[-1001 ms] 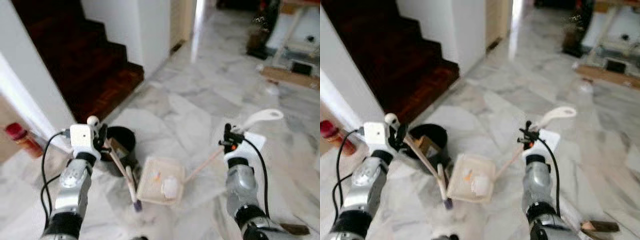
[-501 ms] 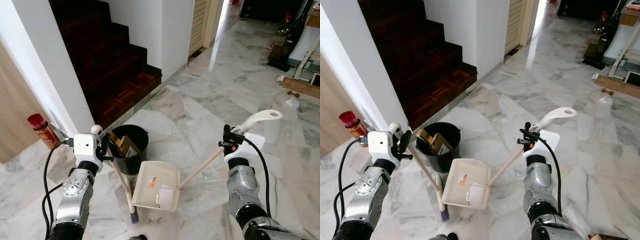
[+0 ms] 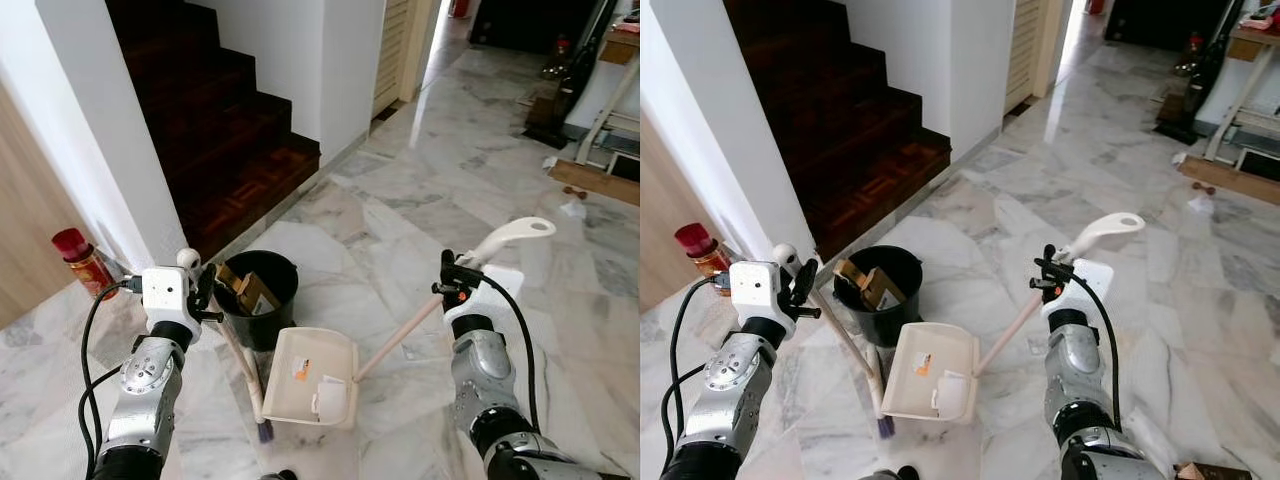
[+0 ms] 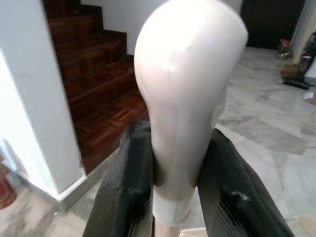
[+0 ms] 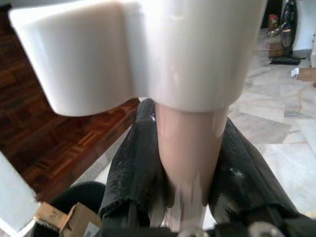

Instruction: Sweep floor

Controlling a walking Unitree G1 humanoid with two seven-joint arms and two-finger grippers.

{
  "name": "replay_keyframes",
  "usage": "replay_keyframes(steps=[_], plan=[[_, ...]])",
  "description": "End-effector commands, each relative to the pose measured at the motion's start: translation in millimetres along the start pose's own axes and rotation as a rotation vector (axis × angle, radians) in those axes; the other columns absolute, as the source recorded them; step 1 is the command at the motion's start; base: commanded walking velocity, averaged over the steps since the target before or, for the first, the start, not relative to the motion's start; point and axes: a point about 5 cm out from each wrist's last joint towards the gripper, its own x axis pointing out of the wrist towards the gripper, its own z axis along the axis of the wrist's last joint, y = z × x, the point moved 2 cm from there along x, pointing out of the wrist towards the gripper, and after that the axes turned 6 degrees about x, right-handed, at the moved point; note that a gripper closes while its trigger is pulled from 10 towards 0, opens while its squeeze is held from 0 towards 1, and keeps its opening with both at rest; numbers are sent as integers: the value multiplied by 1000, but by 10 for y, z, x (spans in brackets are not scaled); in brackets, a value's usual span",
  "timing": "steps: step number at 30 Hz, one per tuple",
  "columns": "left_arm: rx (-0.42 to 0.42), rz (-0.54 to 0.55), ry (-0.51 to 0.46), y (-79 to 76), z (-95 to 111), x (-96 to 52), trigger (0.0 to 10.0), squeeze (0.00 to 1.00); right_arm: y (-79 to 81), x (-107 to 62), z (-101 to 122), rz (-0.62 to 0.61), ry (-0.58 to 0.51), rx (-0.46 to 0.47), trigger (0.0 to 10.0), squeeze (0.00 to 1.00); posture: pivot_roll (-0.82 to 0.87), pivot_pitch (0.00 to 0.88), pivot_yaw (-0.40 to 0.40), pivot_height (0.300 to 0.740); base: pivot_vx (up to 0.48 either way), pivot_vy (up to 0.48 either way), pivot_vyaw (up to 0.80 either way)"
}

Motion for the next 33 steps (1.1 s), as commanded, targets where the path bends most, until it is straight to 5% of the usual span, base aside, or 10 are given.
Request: replay_keyframes(steps=[1, 18, 33], plan=[[25, 21, -43, 60, 110, 33, 10000, 0, 64, 99, 164, 19, -62, 3, 10000, 0, 69, 0, 22, 740, 0, 0, 800], [27, 67, -53, 182, 194, 45, 10000, 0, 91, 96, 121, 4, -44, 37, 10000, 0, 86, 47, 27, 740, 0, 0, 71], [24, 68, -25, 168, 178, 65, 10000, 0, 59, 74, 87, -17, -26, 13, 10000, 0, 87, 64, 38, 740, 0, 410, 0]])
